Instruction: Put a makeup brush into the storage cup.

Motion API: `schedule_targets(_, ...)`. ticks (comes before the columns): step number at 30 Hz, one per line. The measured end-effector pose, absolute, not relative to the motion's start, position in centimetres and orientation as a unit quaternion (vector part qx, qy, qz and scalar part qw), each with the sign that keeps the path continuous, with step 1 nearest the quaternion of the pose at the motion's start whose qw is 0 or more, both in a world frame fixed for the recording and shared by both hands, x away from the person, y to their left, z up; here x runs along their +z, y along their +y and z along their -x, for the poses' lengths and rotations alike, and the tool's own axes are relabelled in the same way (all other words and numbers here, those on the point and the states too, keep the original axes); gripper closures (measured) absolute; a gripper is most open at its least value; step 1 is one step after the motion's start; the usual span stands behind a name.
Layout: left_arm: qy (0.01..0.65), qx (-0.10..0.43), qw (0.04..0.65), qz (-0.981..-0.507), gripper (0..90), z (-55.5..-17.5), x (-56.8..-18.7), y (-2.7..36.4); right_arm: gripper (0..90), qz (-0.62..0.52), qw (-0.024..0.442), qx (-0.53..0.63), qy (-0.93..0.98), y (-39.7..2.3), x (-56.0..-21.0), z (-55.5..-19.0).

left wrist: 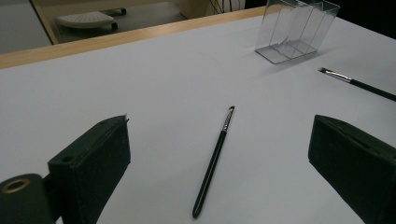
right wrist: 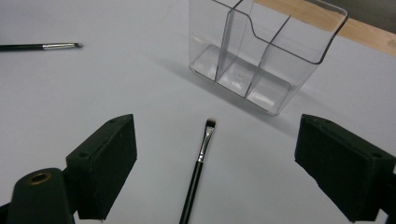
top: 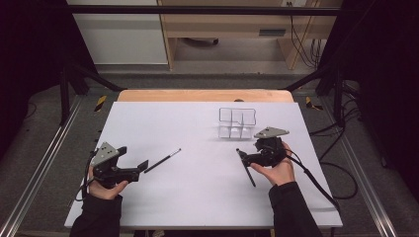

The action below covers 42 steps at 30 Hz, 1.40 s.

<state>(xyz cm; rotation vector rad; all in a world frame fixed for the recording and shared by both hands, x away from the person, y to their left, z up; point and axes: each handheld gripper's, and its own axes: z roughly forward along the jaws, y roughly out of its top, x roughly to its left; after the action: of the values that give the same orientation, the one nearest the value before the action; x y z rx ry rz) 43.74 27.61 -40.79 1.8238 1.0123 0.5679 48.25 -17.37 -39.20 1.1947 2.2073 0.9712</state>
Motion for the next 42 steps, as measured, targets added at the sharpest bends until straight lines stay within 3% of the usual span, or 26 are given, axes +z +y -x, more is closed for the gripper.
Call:
schedule_targets(25, 0.410, 0.232, 0.468, -0.748, 5.2, -43.7, -40.9, 27.4, 19.4, -0.432, 0.199, 0.294, 0.829, -15.7, -42.0, -49.6)
schedule_targets(42, 0.408, 0.232, 0.468, -0.749, 5.6, -43.7, -40.9, 27.3, 33.1, -0.436, 0.178, 0.263, 0.842, -15.0, -43.4, -50.1)
